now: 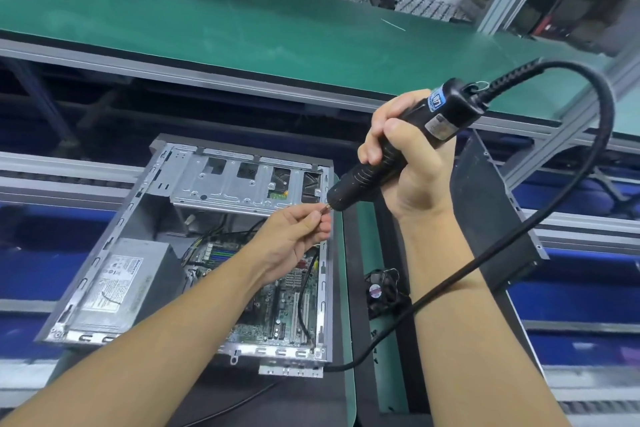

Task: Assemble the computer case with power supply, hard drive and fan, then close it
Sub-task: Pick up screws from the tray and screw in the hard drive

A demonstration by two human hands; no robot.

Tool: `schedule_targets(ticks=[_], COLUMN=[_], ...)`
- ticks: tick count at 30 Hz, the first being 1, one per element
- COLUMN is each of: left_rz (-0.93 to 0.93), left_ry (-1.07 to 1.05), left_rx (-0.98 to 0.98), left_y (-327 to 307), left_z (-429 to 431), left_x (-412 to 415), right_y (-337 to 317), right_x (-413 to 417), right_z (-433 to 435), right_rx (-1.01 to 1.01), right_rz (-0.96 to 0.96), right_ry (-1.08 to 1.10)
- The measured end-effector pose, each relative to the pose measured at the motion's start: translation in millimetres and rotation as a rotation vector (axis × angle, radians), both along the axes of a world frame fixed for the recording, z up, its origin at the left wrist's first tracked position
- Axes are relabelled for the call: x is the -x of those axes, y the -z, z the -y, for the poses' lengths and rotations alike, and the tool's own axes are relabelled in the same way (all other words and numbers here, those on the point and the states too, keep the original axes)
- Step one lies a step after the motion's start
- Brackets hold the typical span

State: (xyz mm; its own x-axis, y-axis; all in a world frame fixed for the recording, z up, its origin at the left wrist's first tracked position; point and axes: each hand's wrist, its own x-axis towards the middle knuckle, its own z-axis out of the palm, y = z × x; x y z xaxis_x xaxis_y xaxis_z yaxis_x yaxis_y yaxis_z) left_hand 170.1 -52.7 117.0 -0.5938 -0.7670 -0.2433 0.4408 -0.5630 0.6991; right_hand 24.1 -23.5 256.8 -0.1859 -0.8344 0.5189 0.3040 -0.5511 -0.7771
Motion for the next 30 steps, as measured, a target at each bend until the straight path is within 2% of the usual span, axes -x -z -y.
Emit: schedule_targets(ticks=[13,18,22,24,27,30], left_rz=[0.006,0.205,0.402,0.516,0.533,0.518], left_ry=[-0.014,-0.09,-0.077,-0.149,-0.401,-0.439], left_rx=[0.026,0.167,0.412,0.479,0.32,0.097], left_y=[-6,-5,-8,-6,6,22], left_z=[0,5,13,19,27,27], left_x=[-11,-17,-29,-36,-46,-55], right_y=[2,7,9,10,12,14], right_x=[-11,-15,-20,-22,-25,-28], right_z=[8,12,19,23,33,46], right_rx=[0.019,0.001,-0.005,-0.016,-0.04,-0.05], right_rz=[-0.02,-0.034,-0.033,-0.035,-0.033,-0.044], right_ry=[-0.024,-0.018,-0.021,-0.012,0.007,0.027])
